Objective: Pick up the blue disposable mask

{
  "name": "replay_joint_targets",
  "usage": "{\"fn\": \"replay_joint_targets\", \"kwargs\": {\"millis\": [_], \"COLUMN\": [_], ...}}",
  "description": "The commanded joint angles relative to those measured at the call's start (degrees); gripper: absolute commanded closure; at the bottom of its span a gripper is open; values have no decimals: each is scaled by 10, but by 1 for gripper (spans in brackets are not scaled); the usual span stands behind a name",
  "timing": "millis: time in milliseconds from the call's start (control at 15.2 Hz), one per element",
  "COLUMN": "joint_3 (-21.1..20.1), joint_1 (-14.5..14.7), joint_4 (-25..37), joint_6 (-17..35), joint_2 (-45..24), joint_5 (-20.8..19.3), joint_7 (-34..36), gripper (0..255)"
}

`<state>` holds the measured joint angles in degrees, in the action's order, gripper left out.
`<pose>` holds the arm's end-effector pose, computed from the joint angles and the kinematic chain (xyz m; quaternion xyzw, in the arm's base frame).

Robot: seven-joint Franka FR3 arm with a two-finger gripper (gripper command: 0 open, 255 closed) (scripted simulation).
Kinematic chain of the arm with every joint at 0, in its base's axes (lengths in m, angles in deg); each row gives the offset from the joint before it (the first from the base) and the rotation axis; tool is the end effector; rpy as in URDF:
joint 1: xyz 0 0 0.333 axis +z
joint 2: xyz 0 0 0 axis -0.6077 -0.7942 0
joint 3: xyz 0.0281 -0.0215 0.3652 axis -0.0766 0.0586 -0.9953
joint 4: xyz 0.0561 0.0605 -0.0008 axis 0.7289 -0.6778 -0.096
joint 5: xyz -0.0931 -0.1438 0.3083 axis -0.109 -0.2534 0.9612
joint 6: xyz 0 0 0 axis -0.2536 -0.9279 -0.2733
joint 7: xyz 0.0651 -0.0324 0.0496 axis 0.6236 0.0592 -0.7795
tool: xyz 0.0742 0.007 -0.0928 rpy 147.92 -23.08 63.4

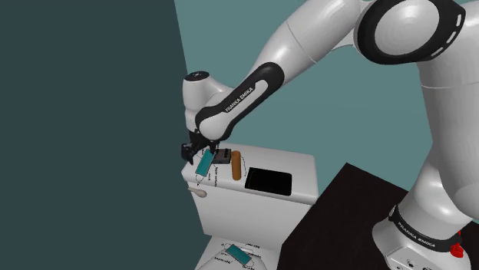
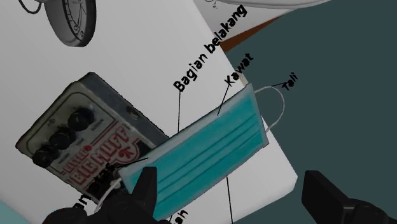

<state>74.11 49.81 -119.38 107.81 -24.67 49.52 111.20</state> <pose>0.6172 0.2414 0.3279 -0.9965 0.0334 -0.0767 0.0089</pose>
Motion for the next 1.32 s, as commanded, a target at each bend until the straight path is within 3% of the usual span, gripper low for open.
{"fn": "replay_joint_targets", "kwargs": {"millis": [0, 66, 660, 1254], "joint_3": [1, 1, 1, -9], "joint_1": [0, 0, 0, -6], "joint_4": [-1, -2, -1, 9], "joint_6": [4, 4, 4, -47], "joint_2": [-2, -2, -2, 40], "joint_5": [-1, -1, -1, 14], "joint_7": [1, 1, 1, -11], "gripper": [0, 255, 255, 255]}}
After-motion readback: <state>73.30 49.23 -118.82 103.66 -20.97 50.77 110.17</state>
